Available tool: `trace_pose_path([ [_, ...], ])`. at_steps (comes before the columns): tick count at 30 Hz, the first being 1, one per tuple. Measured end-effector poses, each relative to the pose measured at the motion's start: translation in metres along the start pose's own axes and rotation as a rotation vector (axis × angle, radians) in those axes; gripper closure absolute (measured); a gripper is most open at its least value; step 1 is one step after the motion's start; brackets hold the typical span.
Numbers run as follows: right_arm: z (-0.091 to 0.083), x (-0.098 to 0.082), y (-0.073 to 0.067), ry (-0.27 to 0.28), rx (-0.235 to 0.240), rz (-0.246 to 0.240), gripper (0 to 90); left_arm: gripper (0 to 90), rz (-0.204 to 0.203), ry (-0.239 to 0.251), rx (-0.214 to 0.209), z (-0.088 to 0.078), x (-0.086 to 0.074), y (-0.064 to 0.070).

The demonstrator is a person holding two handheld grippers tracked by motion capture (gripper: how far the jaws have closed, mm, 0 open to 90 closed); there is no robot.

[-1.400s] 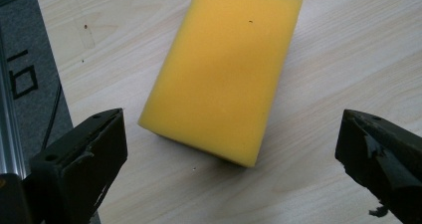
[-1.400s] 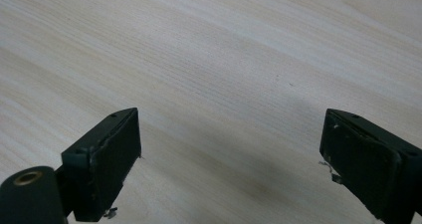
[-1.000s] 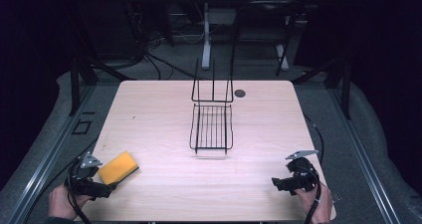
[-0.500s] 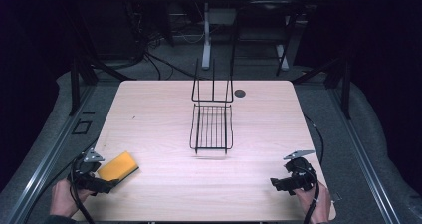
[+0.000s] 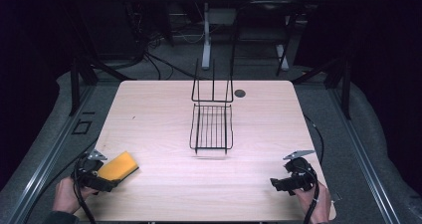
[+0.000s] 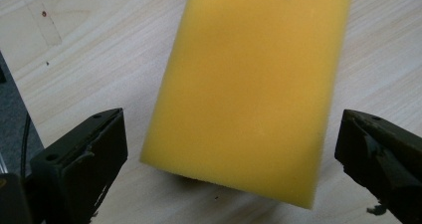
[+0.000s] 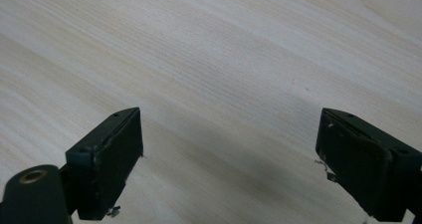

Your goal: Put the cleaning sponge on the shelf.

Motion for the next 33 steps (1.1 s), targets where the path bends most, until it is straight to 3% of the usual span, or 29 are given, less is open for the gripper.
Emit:
trace_pose_path([
  [11,0.000,0.000,0.000,0.000,-0.005,0.000,11.9,17.2,0.027,-0.011,0.008,0.001,-0.004,0.000],
  [33,-0.001,0.001,0.000,0.008,-0.010,-0.014,12.5,22.7,0.017,0.051,0.048,-0.015,0.008,0.003],
])
Point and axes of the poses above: each handheld gripper's, and its own axes: z roughly forward along the jaws, x roughly out of its top, y roughly to its right, the point moved 9 cm from there along z, roughly forward along the jaws, and after that the axes turned 13 degrees about y, right-handed, at the moved point
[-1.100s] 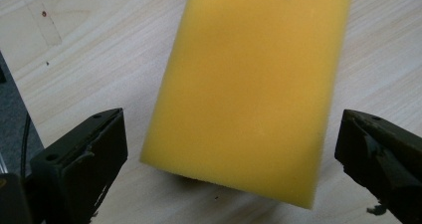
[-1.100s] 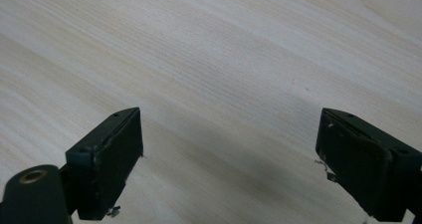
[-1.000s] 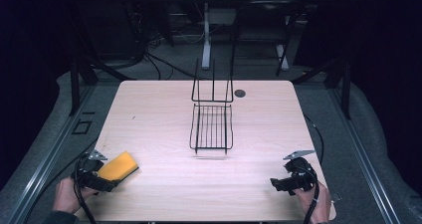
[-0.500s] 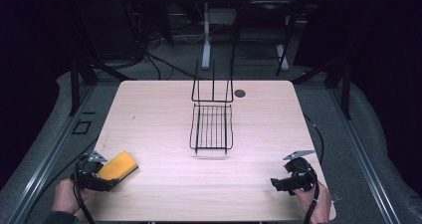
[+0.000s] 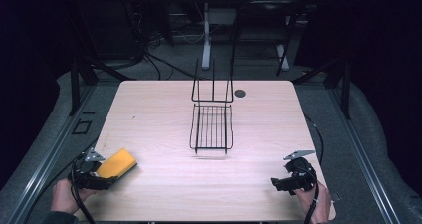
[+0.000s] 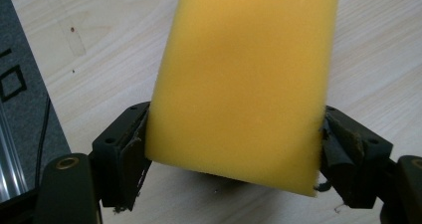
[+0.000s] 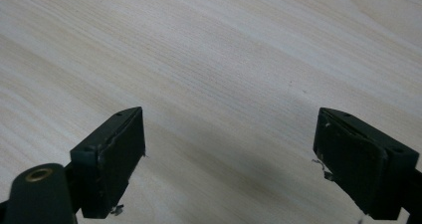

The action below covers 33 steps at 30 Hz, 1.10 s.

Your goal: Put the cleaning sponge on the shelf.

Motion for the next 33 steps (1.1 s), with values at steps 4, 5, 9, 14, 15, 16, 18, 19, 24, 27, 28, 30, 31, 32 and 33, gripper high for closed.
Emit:
trace_pose_path([
  [4,0.000,0.000,0.000,0.004,0.000,0.001,12.5,23.5,0.010,0.014,-0.008,-0.004,0.007,0.005],
  [5,0.000,0.000,0.000,0.004,-0.001,0.001,12.6,23.7,0.012,0.024,-0.004,-0.005,0.009,0.006],
  [9,0.000,0.000,0.000,0.005,0.000,0.002,12.5,24.1,0.020,0.029,-0.006,-0.007,0.014,0.012],
  [14,0.000,0.000,0.000,0.003,0.000,0.006,12.6,24.3,0.025,0.046,-0.008,-0.010,0.020,0.016],
  [15,0.000,0.000,0.000,0.004,0.001,0.006,12.6,24.4,0.029,0.049,-0.014,-0.011,0.021,0.017],
  [16,-0.001,0.000,0.000,0.003,0.000,0.007,12.6,24.4,0.030,0.051,-0.013,-0.011,0.022,0.018],
  [18,-0.001,0.000,0.000,0.004,0.000,0.006,12.6,24.5,0.038,0.058,-0.020,-0.013,0.025,0.020],
  [19,-0.001,0.000,0.000,0.004,0.000,0.006,12.6,24.5,0.041,0.064,-0.018,-0.013,0.027,0.021],
  [24,-0.001,0.000,0.000,0.004,-0.001,0.006,12.6,24.6,0.047,0.079,-0.034,-0.014,0.033,0.027],
  [27,-0.001,0.000,0.000,0.005,0.000,0.008,12.7,24.7,0.057,0.085,-0.037,-0.014,0.037,0.030],
  [28,-0.001,0.000,0.000,0.005,0.000,0.008,12.7,24.8,0.059,0.083,-0.037,-0.014,0.038,0.031],
  [30,-0.001,0.000,0.000,0.005,-0.001,0.005,12.7,24.9,0.064,0.086,-0.043,-0.014,0.040,0.032],
  [31,0.000,0.000,-0.001,0.004,0.000,0.007,12.7,24.9,0.067,0.088,-0.044,-0.014,0.042,0.034],
  [32,0.000,0.000,-0.001,0.004,0.000,0.007,12.7,24.9,0.067,0.088,-0.044,-0.014,0.042,0.034],
  [33,0.000,0.000,0.000,0.007,0.001,0.006,12.7,24.9,0.071,0.092,-0.047,-0.015,0.044,0.035],
])
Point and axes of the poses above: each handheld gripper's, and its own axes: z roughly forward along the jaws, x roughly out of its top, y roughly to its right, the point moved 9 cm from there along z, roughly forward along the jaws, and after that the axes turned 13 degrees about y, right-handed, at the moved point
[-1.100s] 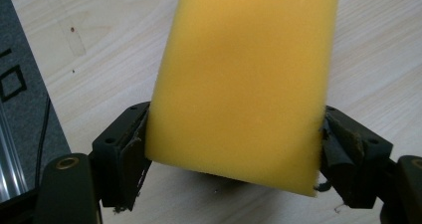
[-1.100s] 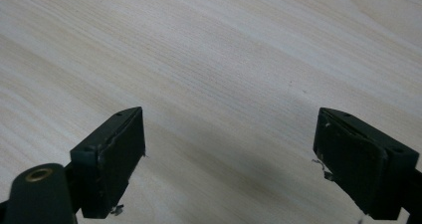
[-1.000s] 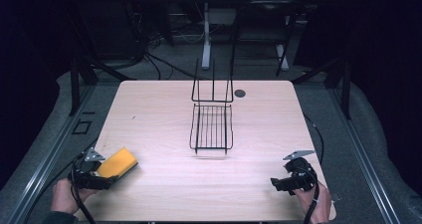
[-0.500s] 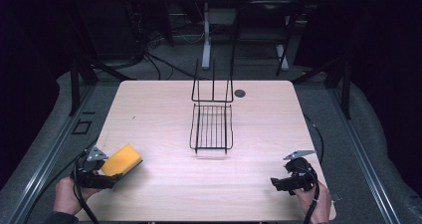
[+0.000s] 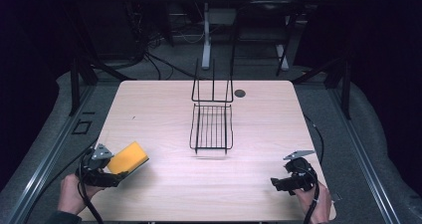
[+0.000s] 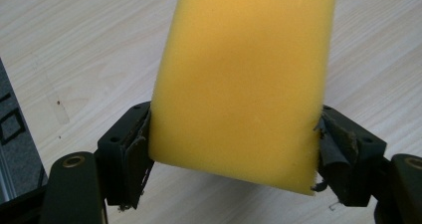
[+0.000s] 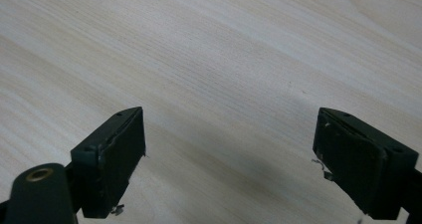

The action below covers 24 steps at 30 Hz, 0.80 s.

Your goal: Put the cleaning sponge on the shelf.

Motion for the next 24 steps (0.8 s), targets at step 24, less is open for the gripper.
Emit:
trace_pose_path([
  [24,0.000,-0.001,0.000,-0.008,0.001,0.002,12.7,25.3,0.063,0.007,-0.018,0.006,0.021,0.013],
])
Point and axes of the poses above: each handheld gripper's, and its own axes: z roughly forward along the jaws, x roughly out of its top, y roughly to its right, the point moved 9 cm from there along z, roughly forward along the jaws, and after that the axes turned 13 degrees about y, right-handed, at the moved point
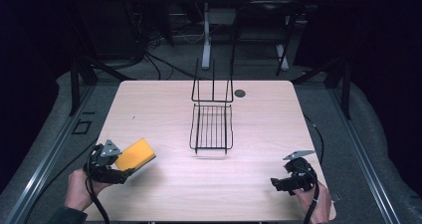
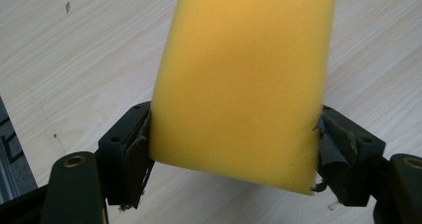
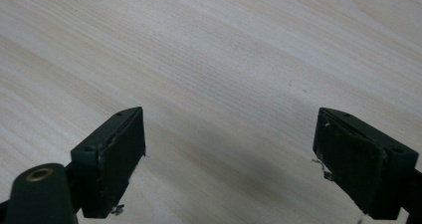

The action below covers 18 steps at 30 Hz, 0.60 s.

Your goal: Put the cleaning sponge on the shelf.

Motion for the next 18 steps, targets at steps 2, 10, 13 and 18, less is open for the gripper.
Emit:
trace_pose_path([
  [2,0.000,0.000,0.000,-0.001,0.001,0.000,12.7,25.3,0.003,0.003,-0.003,0.001,0.002,0.001],
  [10,0.000,0.000,0.000,0.001,-0.001,-0.002,12.7,25.4,0.008,0.015,-0.011,0.002,0.009,0.005],
  [13,0.000,0.000,0.000,0.001,-0.002,-0.002,12.7,25.4,0.010,0.021,-0.013,0.003,0.012,0.005],
  [18,0.000,0.000,0.000,0.000,-0.002,-0.002,12.7,25.5,0.020,0.028,-0.019,0.004,0.019,0.006],
])
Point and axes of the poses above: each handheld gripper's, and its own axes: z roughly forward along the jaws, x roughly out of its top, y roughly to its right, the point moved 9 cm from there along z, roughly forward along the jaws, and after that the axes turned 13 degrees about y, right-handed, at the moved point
